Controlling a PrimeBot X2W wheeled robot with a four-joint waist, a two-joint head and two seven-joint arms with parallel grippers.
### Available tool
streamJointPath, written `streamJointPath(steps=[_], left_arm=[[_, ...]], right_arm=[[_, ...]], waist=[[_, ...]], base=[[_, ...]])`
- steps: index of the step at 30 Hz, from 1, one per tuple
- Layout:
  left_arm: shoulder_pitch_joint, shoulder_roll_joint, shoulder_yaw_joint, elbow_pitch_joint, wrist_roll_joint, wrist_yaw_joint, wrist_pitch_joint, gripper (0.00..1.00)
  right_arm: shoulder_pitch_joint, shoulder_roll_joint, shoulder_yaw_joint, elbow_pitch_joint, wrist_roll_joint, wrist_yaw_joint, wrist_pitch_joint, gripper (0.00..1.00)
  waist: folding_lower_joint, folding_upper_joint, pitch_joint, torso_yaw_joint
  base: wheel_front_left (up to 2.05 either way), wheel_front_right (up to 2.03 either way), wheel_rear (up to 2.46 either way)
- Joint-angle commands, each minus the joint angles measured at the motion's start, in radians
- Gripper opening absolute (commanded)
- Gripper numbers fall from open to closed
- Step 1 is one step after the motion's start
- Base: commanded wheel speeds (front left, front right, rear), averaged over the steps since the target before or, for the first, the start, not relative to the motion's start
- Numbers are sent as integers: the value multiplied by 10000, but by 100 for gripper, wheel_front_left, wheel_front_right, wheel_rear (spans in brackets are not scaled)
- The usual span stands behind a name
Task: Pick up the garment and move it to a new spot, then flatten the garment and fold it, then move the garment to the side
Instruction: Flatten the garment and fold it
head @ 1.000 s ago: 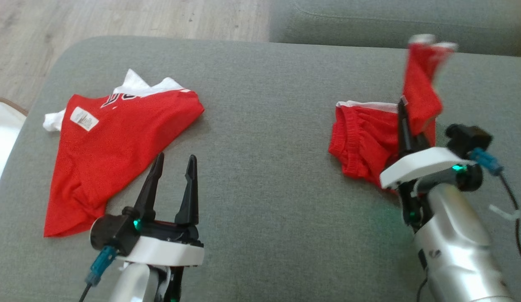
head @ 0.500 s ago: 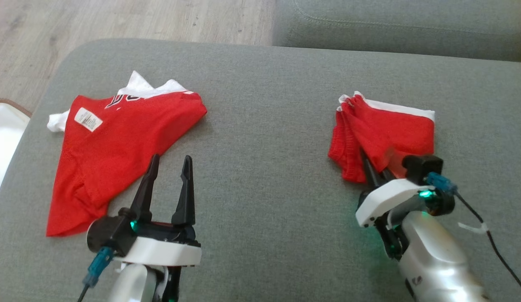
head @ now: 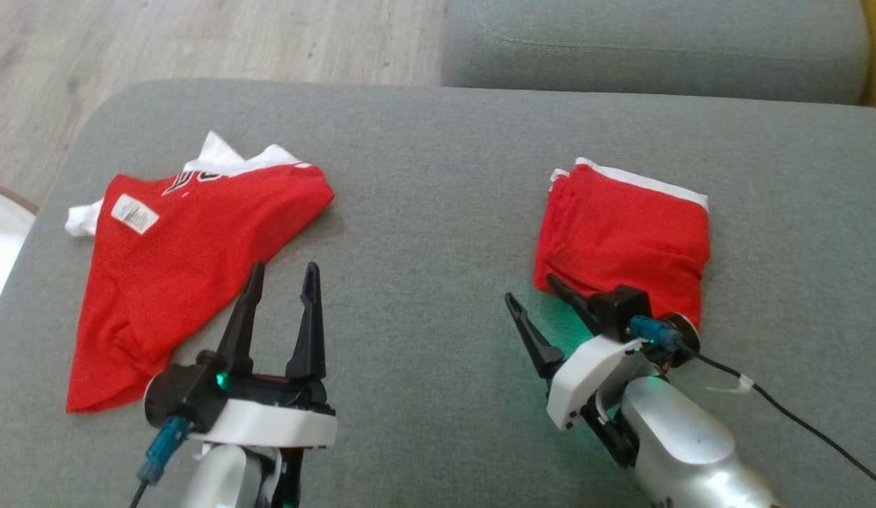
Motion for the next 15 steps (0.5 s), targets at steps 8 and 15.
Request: streamJointPath(steps=[8, 15], left_arm=[[-178, 35, 580, -478, -8, 79, -65, 100], [-195, 35, 679, -690, -3, 100, -65, 100]], right_arm=[[-78, 70, -970, -1175, 414, 65, -141, 100], [706, 68, -3570, -3088, -1101, 65, -153, 100]], waist=[[0, -1, -173, -605], [0, -1, -192, -1093]], base=[[0, 0, 0], [0, 0, 0]])
